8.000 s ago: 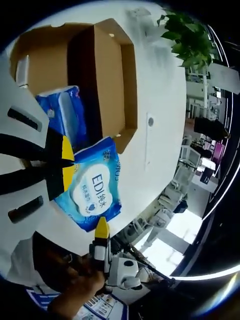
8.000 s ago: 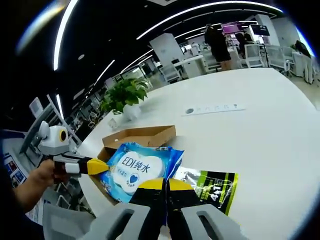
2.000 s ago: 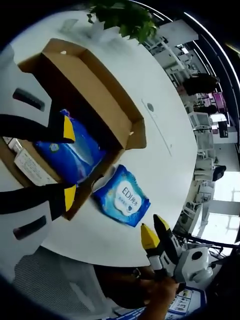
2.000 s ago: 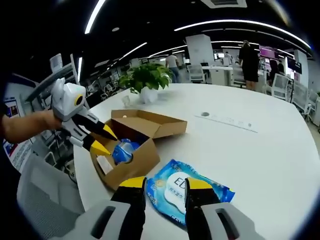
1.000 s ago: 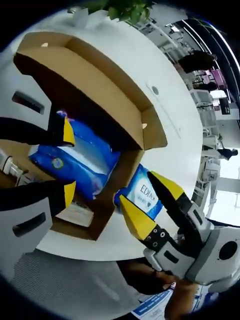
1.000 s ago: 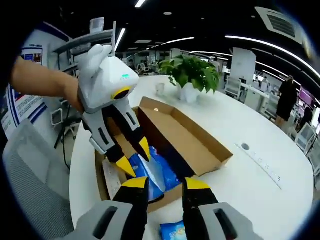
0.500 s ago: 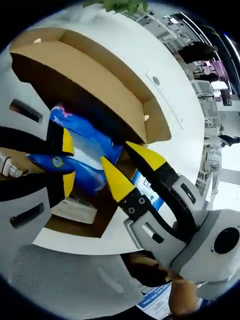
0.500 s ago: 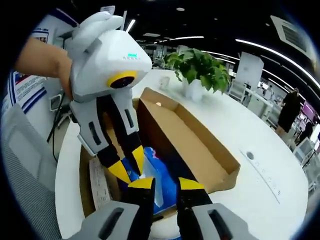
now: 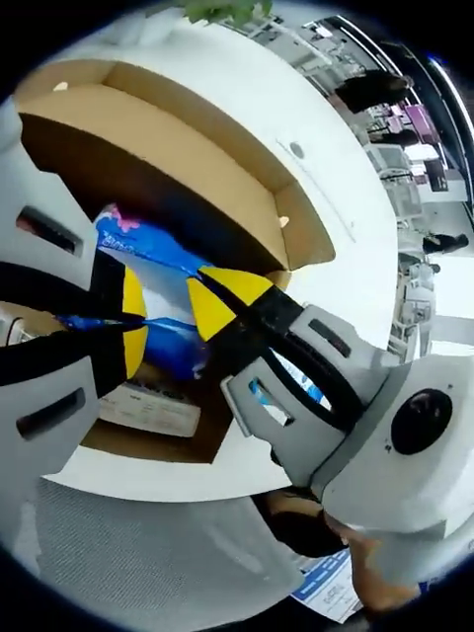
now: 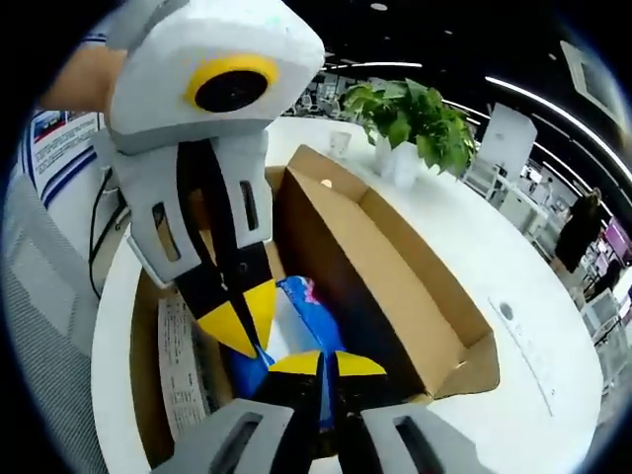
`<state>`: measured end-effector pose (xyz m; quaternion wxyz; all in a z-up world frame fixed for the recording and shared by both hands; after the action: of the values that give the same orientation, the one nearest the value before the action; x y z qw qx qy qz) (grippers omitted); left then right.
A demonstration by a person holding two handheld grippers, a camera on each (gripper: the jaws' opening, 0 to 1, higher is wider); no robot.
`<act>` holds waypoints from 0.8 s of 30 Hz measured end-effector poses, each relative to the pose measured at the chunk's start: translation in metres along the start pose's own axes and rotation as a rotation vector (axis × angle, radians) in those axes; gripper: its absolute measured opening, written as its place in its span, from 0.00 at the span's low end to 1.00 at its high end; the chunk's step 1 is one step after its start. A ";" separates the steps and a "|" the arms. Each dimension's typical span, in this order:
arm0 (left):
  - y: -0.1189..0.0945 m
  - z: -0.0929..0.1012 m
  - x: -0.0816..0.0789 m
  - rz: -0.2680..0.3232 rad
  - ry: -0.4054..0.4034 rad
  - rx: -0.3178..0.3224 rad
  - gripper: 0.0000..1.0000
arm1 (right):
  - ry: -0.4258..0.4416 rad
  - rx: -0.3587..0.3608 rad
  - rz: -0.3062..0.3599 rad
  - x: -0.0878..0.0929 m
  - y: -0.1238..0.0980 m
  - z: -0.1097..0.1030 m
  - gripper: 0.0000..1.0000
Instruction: Operate the shoe box by opening the lid, removing the specified soft item, and placing it in the target area until the item is outside and the box remains undamaged.
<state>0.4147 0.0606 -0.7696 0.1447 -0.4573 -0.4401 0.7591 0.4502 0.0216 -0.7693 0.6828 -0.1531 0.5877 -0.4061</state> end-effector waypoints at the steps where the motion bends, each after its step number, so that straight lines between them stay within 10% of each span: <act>1: -0.001 0.000 0.000 0.001 0.001 -0.002 0.00 | 0.007 -0.001 0.003 0.000 0.000 0.001 0.00; 24: -0.039 0.004 -0.016 0.096 0.016 -0.077 0.00 | 0.014 0.031 0.081 -0.035 -0.025 0.011 0.00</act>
<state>0.4131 0.0705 -0.7284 0.0941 -0.4892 -0.4456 0.7438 0.4520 0.0286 -0.7257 0.6968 -0.1157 0.5919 -0.3883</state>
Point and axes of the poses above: the point that each gripper's makers call its tool centre point, and the gripper's own axes: y roughly forward along the fingers, z roughly to its right, x roughly out of its underside, the point moved 3 cm from there along -y, roughly backward along the fingers, and after that the axes turned 8 degrees about -y, right-handed, at the moved point
